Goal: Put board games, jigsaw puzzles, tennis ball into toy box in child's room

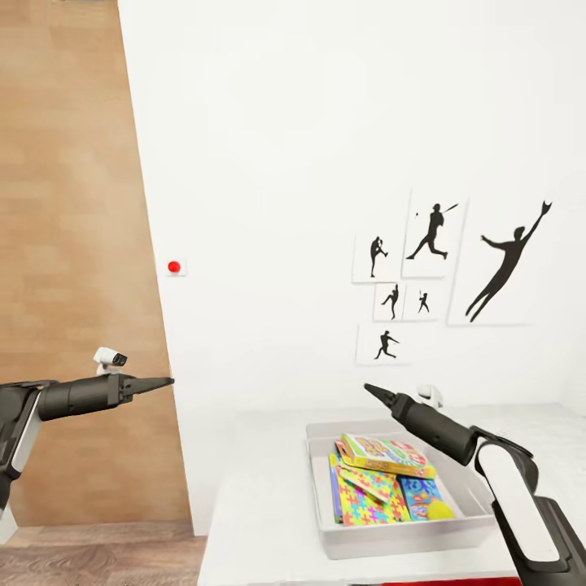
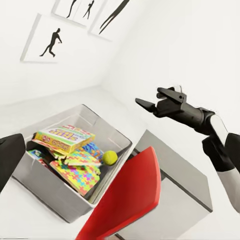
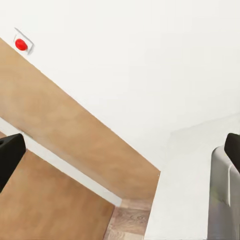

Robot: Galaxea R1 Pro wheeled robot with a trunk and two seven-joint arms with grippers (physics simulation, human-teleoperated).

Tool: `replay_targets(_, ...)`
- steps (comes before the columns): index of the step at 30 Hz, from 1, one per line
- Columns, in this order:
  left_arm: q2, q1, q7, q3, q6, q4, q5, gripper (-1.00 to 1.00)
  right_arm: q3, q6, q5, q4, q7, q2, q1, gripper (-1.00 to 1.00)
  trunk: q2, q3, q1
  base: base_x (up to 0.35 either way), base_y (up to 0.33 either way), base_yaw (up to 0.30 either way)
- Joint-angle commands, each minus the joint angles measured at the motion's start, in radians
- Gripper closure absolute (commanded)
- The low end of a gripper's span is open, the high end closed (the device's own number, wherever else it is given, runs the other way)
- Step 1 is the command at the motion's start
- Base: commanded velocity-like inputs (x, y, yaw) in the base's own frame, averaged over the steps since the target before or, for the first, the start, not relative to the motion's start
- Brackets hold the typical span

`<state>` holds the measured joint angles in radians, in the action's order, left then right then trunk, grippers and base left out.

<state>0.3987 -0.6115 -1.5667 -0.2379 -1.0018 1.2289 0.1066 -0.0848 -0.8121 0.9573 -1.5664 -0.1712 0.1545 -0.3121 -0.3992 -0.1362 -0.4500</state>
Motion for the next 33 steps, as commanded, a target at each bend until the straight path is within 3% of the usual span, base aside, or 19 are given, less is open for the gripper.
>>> replay_targets(1,0.0,0.0,-0.004,0.0,-0.011,0.0,-0.001,-1.0,-0.002,0.001,-0.005,0.001,-0.013,0.0,0.002,-1.0,-0.001,-0.001,0.0,-0.268,0.0,0.0)
replay_targets(17,0.001,0.0,-0.004,0.0,-0.011,0.0,-0.002,-1.0,-0.004,0.021,0.004,0.011,-0.04,0.003,0.011,-1.0,-0.001,-0.027,0.0,-0.305,0.012,-0.007)
replay_targets(33,0.002,0.0,-0.004,-0.002,-0.011,-0.015,-0.003,-1.0,-0.005,0.021,0.003,0.012,-0.041,0.005,0.011,-1.0,-0.001,-0.045,0.0,-0.294,0.133,-0.214)
